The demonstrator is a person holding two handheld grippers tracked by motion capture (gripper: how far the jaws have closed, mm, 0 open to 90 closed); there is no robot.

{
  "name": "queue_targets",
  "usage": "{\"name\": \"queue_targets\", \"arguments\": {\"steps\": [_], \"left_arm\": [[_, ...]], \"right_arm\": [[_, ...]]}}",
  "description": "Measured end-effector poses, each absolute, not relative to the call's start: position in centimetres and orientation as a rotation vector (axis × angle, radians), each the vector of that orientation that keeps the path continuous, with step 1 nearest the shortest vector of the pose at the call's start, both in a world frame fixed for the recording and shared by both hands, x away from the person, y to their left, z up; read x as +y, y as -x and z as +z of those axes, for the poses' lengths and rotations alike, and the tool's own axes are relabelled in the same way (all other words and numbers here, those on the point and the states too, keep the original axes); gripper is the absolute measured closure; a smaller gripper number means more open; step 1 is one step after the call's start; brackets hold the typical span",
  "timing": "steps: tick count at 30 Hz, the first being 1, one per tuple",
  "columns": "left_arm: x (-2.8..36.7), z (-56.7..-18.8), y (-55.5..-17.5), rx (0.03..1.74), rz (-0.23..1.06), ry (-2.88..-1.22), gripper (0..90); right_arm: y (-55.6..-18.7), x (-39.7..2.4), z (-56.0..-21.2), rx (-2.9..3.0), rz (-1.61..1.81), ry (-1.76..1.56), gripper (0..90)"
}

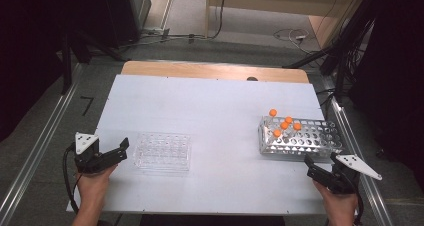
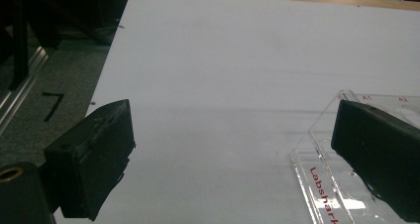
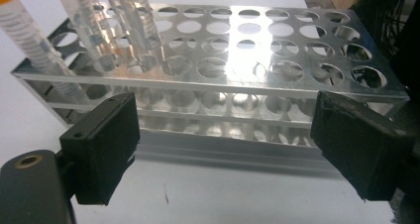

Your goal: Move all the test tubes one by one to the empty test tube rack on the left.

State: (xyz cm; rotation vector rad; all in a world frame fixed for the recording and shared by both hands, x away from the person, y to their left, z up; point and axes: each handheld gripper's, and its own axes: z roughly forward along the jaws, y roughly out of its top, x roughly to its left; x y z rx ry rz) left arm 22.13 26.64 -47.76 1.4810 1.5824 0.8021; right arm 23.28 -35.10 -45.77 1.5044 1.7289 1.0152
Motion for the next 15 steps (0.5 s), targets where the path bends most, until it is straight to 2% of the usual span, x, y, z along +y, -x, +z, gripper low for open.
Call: {"name": "queue_targets", "arguments": {"steps": [15], "left_arm": [[26.7, -47.8, -22.2, 1.583, 0.794, -1.473, 3.9]], "right_arm": [[-23.4, -33.7, -45.3, 1.74, 1.078, -1.465, 12.4]]}}
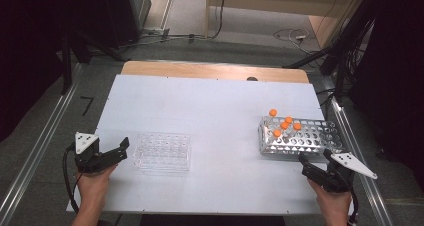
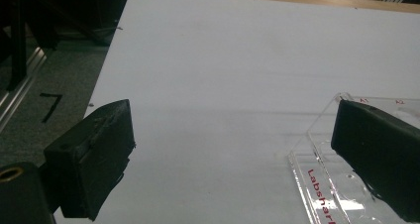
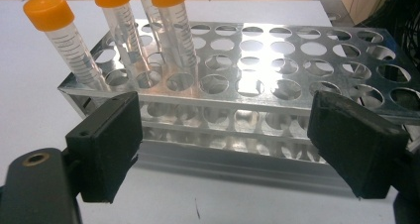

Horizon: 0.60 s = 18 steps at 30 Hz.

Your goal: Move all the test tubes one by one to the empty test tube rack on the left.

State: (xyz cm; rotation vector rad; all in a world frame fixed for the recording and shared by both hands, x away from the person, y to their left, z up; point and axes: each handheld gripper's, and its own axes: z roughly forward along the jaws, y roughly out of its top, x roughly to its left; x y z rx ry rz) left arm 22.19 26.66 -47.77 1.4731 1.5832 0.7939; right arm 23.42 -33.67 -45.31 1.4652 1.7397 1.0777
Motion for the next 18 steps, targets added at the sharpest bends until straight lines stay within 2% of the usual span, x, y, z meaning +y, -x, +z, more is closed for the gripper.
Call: {"name": "queue_targets", "arguments": {"steps": [18], "left_arm": [[26.6, -47.8, -22.3, 1.593, 0.79, -1.484, 3.9]], "right_arm": [[-26.0, -32.3, -45.1, 1.767, 1.114, -1.404, 22.5]]}}
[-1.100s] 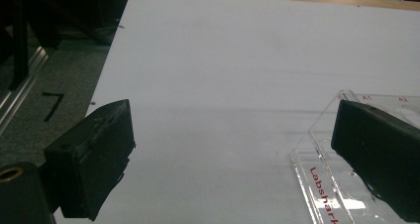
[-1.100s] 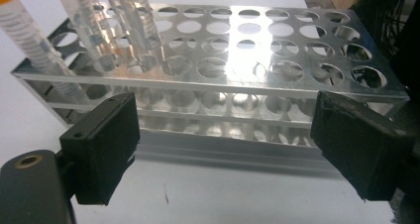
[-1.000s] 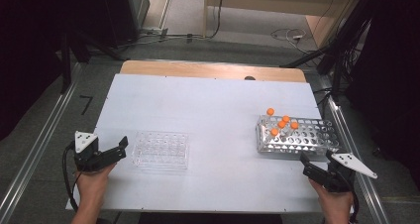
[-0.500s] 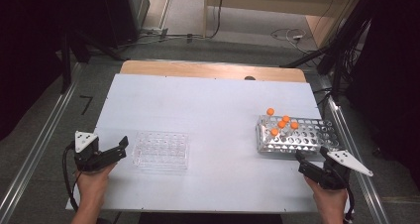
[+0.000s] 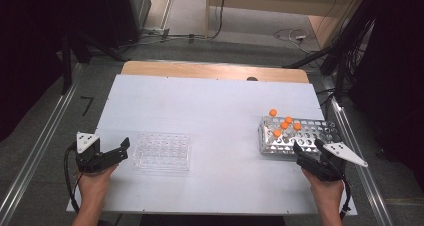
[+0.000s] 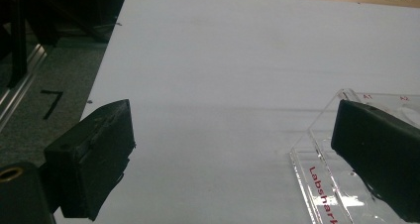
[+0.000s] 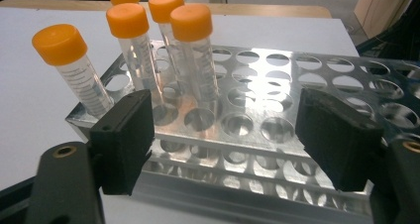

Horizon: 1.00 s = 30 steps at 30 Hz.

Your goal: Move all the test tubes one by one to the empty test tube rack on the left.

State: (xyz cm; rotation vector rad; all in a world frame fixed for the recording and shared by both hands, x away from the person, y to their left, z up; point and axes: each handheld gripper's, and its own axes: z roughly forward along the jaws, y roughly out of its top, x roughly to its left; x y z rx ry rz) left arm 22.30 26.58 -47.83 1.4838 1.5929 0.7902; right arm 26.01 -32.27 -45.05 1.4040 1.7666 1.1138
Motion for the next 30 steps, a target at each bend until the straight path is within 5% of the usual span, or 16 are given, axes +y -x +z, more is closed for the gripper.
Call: {"name": "queue_targets", "arguments": {"steps": [18, 30], "left_arm": [[26.7, -47.7, -22.1, 1.595, 0.803, -1.476, 4.1], [26.7, -47.7, -22.1, 1.598, 0.806, -1.472, 4.5]], "right_arm": [[-29.1, -30.2, -45.5, 1.804, 1.086, -1.332, 58.3], [-29.7, -29.9, -45.9, 1.803, 1.049, -1.32, 68.2]]}}
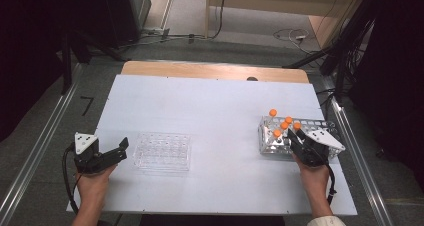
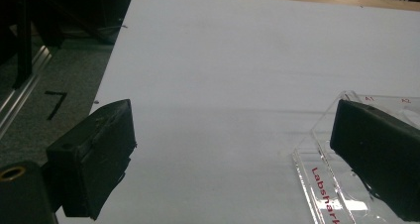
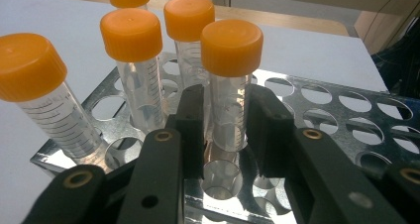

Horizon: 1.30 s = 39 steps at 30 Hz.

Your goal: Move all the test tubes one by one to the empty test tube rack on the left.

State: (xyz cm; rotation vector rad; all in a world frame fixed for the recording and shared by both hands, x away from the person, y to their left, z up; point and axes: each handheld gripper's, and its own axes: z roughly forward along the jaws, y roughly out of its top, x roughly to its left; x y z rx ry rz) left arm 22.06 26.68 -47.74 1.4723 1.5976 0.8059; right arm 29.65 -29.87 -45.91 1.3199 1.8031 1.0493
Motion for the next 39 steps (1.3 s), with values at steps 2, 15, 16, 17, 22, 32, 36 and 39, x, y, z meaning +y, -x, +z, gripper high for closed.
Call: {"name": "queue_targets", "arguments": {"steps": [2, 15, 16, 17, 22, 32, 36, 39], "left_arm": [[26.7, -47.8, -22.1, 1.598, 0.807, -1.472, 4.5], [26.7, -47.8, -22.2, 1.606, 0.811, -1.464, 4.2], [26.7, -47.8, -22.2, 1.606, 0.811, -1.467, 4.2], [26.7, -47.8, -22.2, 1.604, 0.812, -1.467, 4.2], [26.6, -47.8, -22.2, 1.602, 0.818, -1.473, 4.1], [26.2, -47.4, -22.0, 1.584, 0.829, -1.474, 4.2], [26.1, -47.0, -22.0, 1.575, 0.813, -1.446, 4.1], [26.0, -46.4, -21.9, 1.554, 0.805, -1.428, 4.2]], "right_arm": [[-29.7, -29.9, -45.9, 1.799, 1.05, -1.32, 70.0], [-29.0, -29.9, -45.0, 1.745, 1.069, -1.286, 71.2], [-29.0, -29.8, -45.0, 1.742, 1.069, -1.285, 71.2], [-28.9, -29.9, -44.9, 1.736, 1.073, -1.287, 71.2], [-28.6, -30.1, -44.1, 1.709, 1.1, -1.278, 71.2], [-27.6, -30.5, -42.3, 1.66, 1.162, -1.252, 71.3], [-27.2, -30.5, -41.8, 1.658, 1.178, -1.245, 71.3], [-26.8, -30.5, -41.3, 1.673, 1.182, -1.249, 71.3]]}}
